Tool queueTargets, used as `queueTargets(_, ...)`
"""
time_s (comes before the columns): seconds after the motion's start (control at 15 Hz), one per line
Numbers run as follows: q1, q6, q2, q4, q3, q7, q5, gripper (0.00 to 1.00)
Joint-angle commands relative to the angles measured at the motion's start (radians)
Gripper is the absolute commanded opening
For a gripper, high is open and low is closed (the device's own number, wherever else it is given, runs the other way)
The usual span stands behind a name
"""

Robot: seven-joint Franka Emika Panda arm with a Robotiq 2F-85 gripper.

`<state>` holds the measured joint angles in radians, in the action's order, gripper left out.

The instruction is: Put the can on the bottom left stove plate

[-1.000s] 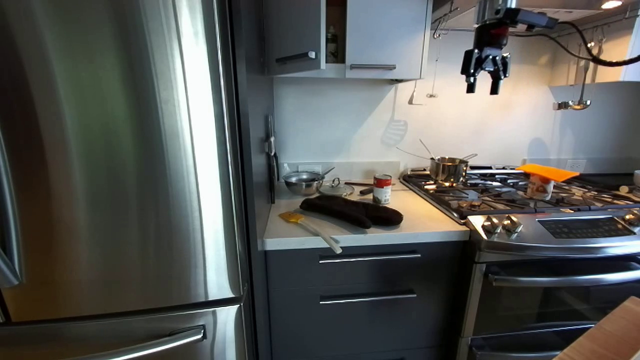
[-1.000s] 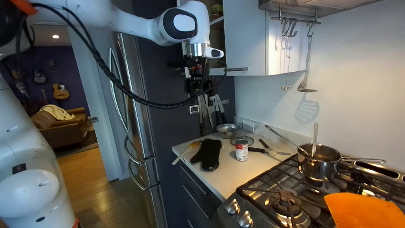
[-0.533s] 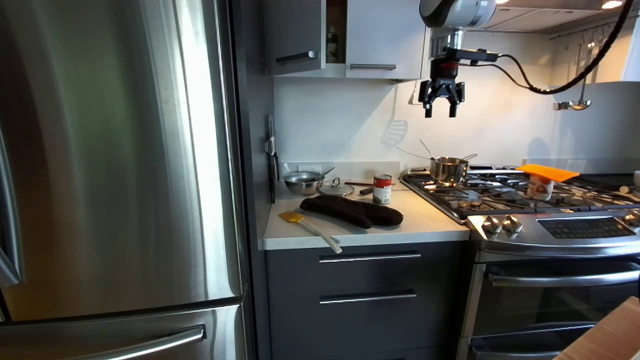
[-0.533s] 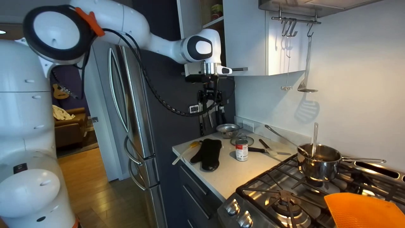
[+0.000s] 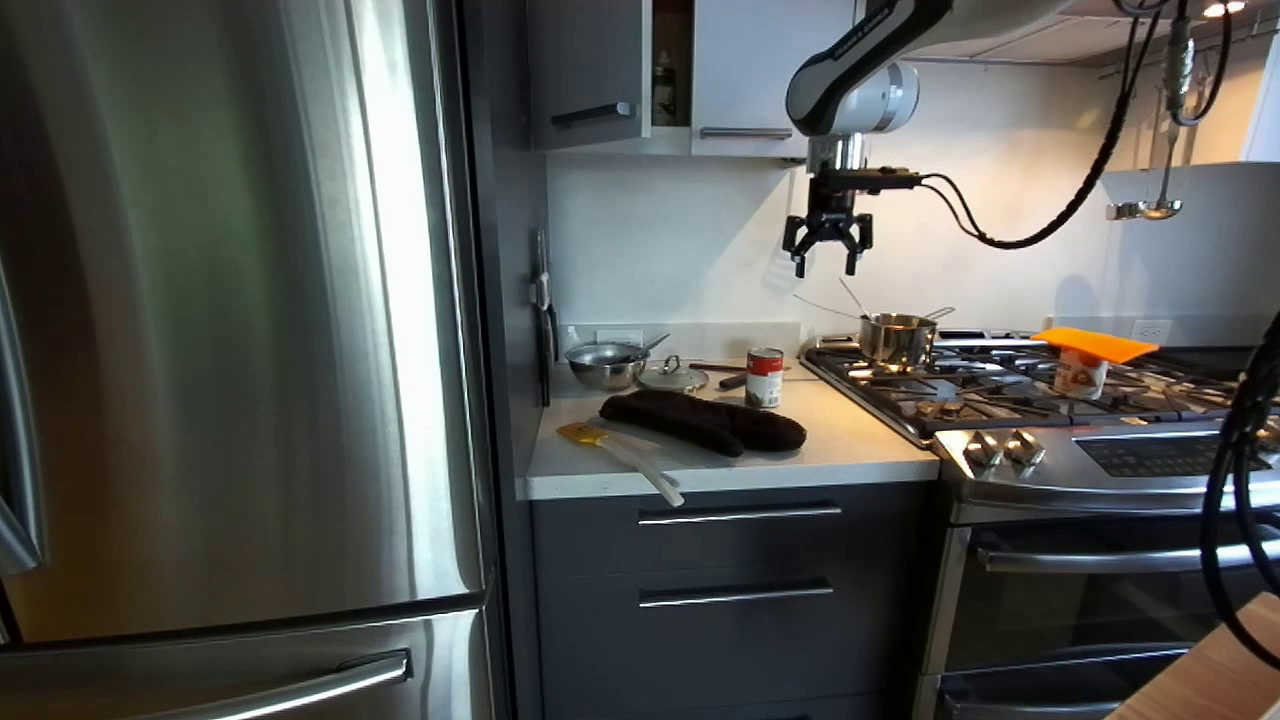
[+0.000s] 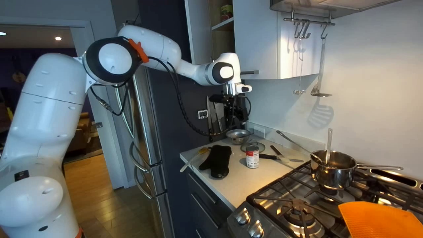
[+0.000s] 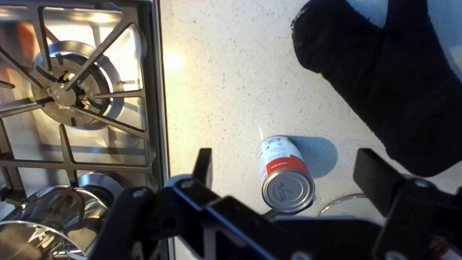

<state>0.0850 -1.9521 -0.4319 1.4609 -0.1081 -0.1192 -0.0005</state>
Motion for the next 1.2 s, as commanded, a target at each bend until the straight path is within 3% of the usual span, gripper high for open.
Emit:
queueTargets(0.0,-0.022,-0.031,-0.135,-0.124,-0.002,-0.049,-0.046,1.0)
queueTargets(0.07,-0.005,-0.023,-0.063,-0.055,0.005,-0.025,-0.015,1.0)
queueTargets(0.87,-0.005,-0.024,-0.075,-0.072,0.006,-0.026,-0.019,1.0)
queueTargets(1.13,0.001,-0.028,-0.164,-0.162,0.006,-0.024,-0.017,1.0)
